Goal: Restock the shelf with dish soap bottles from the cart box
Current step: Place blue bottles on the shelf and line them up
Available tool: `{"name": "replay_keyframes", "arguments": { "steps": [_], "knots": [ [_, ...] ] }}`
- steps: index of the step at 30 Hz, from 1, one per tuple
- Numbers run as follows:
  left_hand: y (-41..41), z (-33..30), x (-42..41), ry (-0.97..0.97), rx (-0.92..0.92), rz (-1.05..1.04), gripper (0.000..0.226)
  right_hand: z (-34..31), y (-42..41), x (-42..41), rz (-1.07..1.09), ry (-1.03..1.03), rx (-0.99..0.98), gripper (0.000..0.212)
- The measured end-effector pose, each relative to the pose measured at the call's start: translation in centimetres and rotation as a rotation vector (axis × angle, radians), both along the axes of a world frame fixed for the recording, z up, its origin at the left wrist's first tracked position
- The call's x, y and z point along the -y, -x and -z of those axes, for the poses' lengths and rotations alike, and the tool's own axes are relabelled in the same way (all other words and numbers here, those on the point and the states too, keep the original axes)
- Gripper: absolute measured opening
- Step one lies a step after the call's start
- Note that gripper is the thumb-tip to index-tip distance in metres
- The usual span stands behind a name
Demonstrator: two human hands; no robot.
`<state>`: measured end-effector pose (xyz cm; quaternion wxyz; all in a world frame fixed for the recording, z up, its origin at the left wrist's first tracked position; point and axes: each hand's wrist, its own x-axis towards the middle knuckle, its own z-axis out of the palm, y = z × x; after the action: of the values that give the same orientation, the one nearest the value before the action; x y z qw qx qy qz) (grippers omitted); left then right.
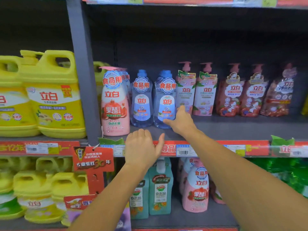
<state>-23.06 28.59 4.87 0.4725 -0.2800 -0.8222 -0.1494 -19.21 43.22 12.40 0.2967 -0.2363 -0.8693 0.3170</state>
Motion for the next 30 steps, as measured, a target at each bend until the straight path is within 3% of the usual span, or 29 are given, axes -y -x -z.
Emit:
{"name": "replay_keyframes", "arguments": {
  "steps": [12,15,20,24,26,29,30],
  "knots": [
    [-0.3,0.1,0.3,0.030,0.181,0.038,0.068,0.2,0.5,2.6,0.195,-0.150,0.151,0.054],
    [-0.2,-0.3,0.6,0.045,0.188,0.031,0.065,0.2,0.1,2.8,0.234,-0.273,0.270,0.054],
    [-0.2,-0.5,1.1,0.080,0.209,0.046,0.064,1.2,-2.3,2.6,0.222,-0.333,0.442,0.075],
    [0.2,-0.7,1.5,0.073,0.217,0.091,0.065,4.0,-7.0,2.5,0.179,-0.565,0.495,0.077],
    [0.1,-0.7,2.0,0.101,0.224,0.120,0.066,5.9,-9.7,3.1,0.162,-0.660,0.503,0.089],
    [0.2,-0.9,2.8,0.083,0.177,0.179,0.069,8.5,-13.0,3.7,0.147,-0.662,0.476,0.113],
    [0.3,-0.7,2.7,0.046,0.163,0.188,0.071,9.3,-14.3,3.7,0.143,-0.646,0.502,0.112]
  ]
}}
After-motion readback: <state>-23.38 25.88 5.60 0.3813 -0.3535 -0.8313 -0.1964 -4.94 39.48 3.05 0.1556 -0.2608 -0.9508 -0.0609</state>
